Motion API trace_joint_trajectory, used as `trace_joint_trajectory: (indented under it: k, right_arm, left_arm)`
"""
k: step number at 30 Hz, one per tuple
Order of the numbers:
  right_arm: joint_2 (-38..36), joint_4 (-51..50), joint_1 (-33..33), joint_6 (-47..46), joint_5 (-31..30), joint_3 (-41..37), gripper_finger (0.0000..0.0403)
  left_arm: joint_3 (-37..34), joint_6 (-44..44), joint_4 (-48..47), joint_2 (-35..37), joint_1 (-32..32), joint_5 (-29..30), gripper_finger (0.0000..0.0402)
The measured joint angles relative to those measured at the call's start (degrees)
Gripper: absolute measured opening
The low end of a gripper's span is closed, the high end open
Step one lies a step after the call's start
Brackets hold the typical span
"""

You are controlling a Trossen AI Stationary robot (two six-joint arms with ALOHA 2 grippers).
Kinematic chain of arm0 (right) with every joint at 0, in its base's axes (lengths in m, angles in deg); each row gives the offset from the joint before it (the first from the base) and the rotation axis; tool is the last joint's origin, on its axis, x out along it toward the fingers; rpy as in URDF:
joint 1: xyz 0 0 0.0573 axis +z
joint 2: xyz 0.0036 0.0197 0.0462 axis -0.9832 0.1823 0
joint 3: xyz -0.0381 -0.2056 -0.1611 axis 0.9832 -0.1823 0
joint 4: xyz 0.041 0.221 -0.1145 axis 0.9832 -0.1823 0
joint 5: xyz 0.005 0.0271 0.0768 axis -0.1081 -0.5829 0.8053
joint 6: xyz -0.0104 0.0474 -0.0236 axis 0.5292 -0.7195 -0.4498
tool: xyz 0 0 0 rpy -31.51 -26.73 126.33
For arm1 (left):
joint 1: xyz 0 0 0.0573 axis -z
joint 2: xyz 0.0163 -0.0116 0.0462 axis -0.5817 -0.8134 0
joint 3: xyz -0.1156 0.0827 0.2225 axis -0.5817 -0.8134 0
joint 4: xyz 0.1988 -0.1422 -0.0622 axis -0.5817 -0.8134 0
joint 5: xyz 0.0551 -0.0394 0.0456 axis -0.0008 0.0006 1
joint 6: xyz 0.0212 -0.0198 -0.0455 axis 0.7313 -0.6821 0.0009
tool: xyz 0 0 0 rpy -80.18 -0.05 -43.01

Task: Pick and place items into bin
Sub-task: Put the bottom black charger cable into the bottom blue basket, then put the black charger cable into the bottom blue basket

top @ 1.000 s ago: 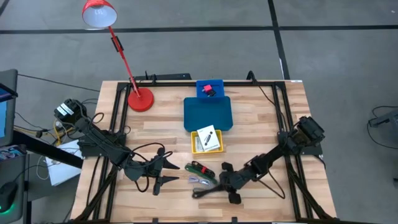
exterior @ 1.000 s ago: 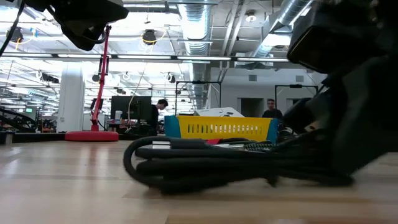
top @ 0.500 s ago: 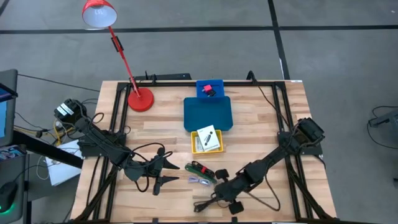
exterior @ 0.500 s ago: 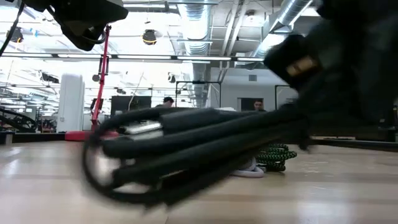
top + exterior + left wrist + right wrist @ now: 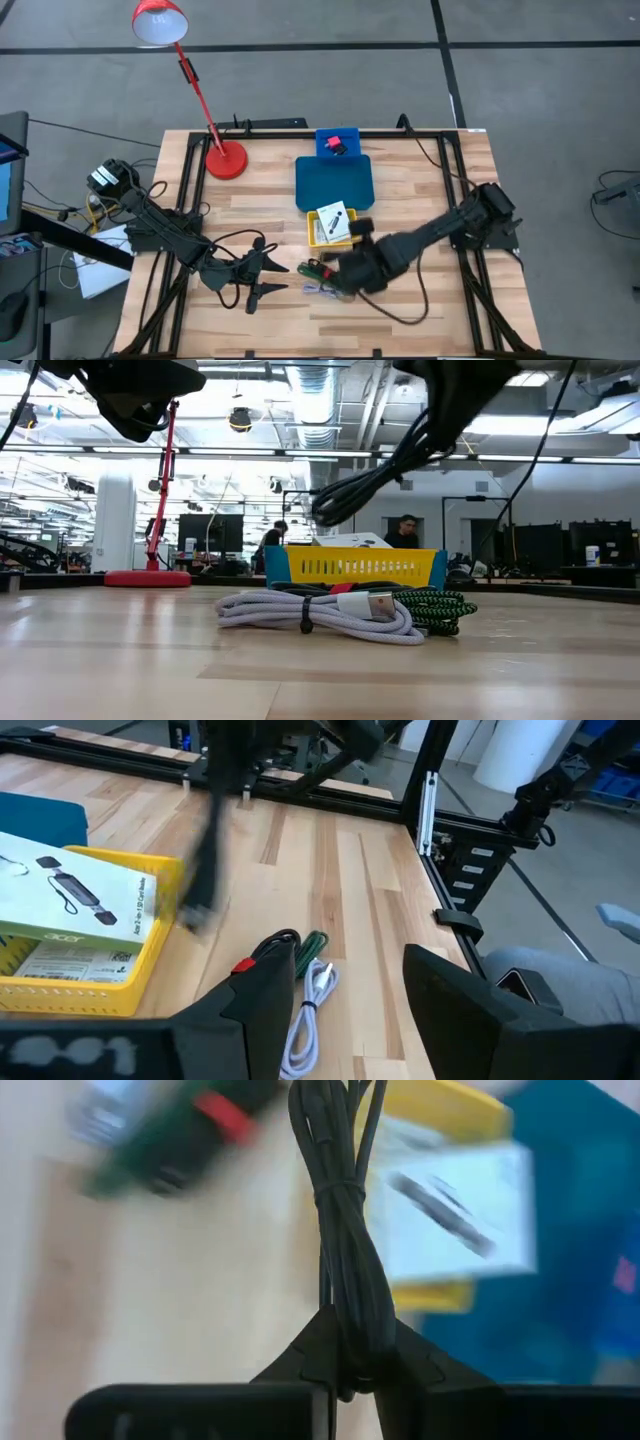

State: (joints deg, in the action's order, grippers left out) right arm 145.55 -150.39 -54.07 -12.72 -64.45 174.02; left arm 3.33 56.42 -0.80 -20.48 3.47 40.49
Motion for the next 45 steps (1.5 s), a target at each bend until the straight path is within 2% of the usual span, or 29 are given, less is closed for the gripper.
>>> trace_joint_trajectory:
  k: [4,8,15,20,25,34,41,45]
  right_arm:
    - [-0.07,-8.19,-5.6,0.68,-2.87,4.62,0.0029]
    - [-0.07,-10.22,-11.89,4.26,-4.83,7.26,0.0034]
    - [-0.07,-7.52,-24.4,10.82,-5.04,8.58,0.003]
    - [-0.07,-3.76,-32.55,11.3,-4.86,8.54,0.0065]
    - [-0.07,-0.77,-37.65,9.5,-4.18,8.15,0.009]
    - [0.09,0.5,-38.68,9.72,1.36,8.16,0.0102]
    - [0.09,-2.05,-35.43,9.61,2.27,8.16,0.0102]
    - [0.1,-4.66,-32.38,7.13,7.56,8.16,0.0102]
  left_arm:
    - [0.0,-0.15,0.0,0.0,0.0,0.0,0.0178]
    - [0.0,-0.15,0.0,0.0,-0.01,0.0,0.0178]
    - [0.0,-0.15,0.0,0.0,-0.02,-2.09,0.0178]
    - [0.0,-0.12,0.0,0.0,-0.02,-4.39,0.0178]
    - [0.0,-0.12,0.0,0.0,-0.02,-4.65,0.0178]
    - [0.0,-0.1,-2.35,0.0,-0.02,-4.66,0.0178]
    - [0.0,-2.65,-4.36,0.0,-0.02,-4.66,0.0178]
    - [0.0,-3.57,-4.37,0.0,-0.02,-4.66,0.0178]
